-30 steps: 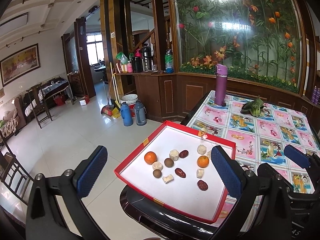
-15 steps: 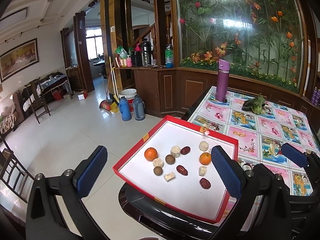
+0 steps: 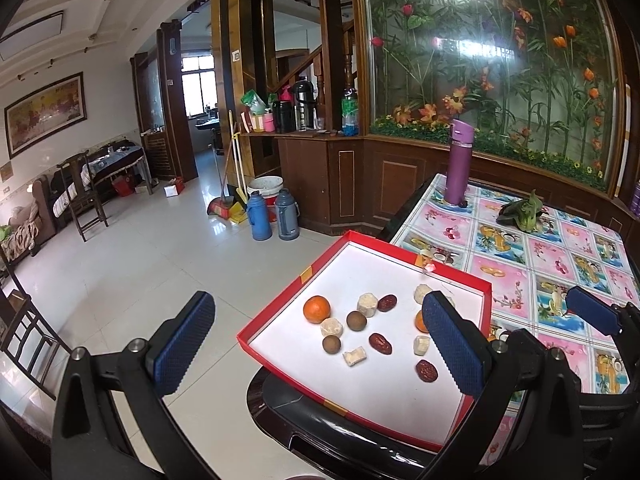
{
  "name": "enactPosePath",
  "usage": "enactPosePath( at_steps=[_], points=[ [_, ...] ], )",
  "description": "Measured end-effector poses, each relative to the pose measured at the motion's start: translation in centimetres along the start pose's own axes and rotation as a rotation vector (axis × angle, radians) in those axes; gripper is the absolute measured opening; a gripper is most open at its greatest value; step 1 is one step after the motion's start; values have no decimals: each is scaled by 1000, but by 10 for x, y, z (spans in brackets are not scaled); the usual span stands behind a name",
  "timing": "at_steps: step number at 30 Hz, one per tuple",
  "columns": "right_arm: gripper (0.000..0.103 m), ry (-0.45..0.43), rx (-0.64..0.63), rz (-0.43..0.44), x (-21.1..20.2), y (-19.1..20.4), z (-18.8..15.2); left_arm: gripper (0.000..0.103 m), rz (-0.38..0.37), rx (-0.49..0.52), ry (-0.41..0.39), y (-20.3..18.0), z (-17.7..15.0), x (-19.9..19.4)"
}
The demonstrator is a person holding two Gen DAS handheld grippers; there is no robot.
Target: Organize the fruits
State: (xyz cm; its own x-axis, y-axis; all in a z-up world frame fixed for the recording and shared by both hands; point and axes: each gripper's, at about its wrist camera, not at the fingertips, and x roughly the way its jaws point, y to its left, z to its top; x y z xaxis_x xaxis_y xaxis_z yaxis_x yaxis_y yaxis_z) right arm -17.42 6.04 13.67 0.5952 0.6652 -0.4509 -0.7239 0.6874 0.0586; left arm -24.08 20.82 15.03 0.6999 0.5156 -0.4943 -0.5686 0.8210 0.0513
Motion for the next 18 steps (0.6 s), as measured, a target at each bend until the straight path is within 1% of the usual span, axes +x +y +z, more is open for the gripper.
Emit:
enactPosePath(
  at_steps=[11, 18],
  points=[
    [81, 44, -1, 3, 15, 4, -2, 103, 6, -8, -3, 5, -1, 2],
    [81, 46, -10, 2, 18, 7, -3, 103, 5, -12, 1, 9, -3, 4]
  ],
)
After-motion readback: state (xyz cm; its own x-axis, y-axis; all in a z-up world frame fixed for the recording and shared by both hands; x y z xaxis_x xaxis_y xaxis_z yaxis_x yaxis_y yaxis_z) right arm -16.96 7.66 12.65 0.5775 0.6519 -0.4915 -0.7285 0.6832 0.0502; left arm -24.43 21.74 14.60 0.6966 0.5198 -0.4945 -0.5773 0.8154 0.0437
